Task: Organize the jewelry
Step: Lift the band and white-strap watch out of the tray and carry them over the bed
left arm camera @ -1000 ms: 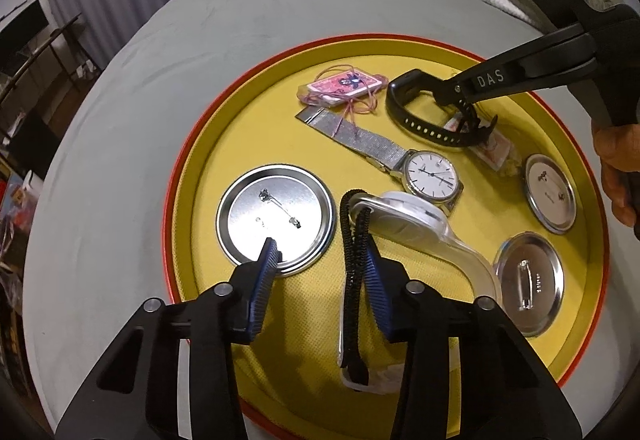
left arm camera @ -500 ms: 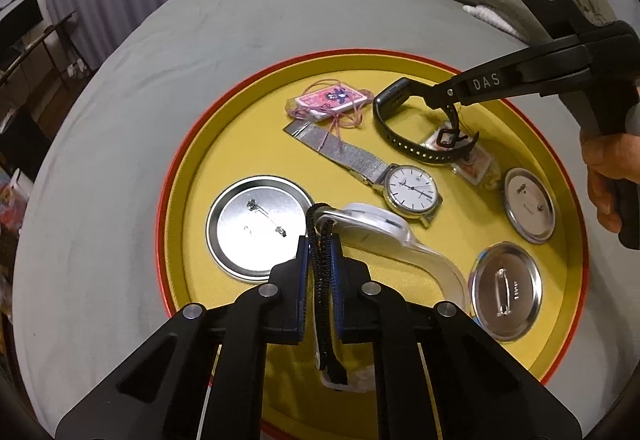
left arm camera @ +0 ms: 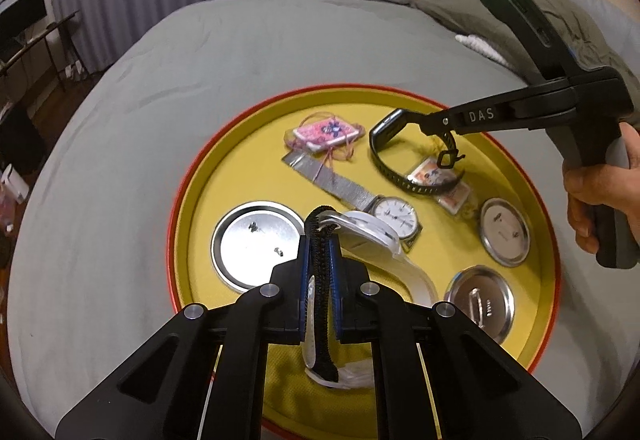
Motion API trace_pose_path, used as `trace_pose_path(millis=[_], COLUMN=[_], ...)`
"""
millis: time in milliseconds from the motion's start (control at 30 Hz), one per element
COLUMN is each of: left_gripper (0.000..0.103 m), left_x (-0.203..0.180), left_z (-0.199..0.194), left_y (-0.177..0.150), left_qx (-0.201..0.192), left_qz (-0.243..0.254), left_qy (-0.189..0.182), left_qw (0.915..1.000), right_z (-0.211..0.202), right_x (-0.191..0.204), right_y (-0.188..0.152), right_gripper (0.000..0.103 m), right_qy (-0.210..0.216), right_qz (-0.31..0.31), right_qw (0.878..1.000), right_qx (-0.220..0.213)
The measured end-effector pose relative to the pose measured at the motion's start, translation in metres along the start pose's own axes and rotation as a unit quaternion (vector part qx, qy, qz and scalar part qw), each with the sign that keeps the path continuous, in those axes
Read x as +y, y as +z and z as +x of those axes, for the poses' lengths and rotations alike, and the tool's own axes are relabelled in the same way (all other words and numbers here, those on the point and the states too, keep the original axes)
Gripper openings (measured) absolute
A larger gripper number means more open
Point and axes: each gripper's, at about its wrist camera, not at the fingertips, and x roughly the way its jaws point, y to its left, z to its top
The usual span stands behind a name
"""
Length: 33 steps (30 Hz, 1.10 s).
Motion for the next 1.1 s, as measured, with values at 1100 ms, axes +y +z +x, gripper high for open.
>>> trace_pose_path(millis=[1100], left_gripper=[0.009], left_x=[-0.083], left_z=[-0.085], left_y=[0.05], left_qx=[-0.101], left_qz=[0.092], left_qy=[-0.057], left_qw=[0.989], right_z=[-0.136], right_x=[-0.076], right_y=[-0.017], right_gripper=[0.009], right_qy=[-0.02], right_qz=[0.072], right_qw=[0.99], right_qx=[-0.121])
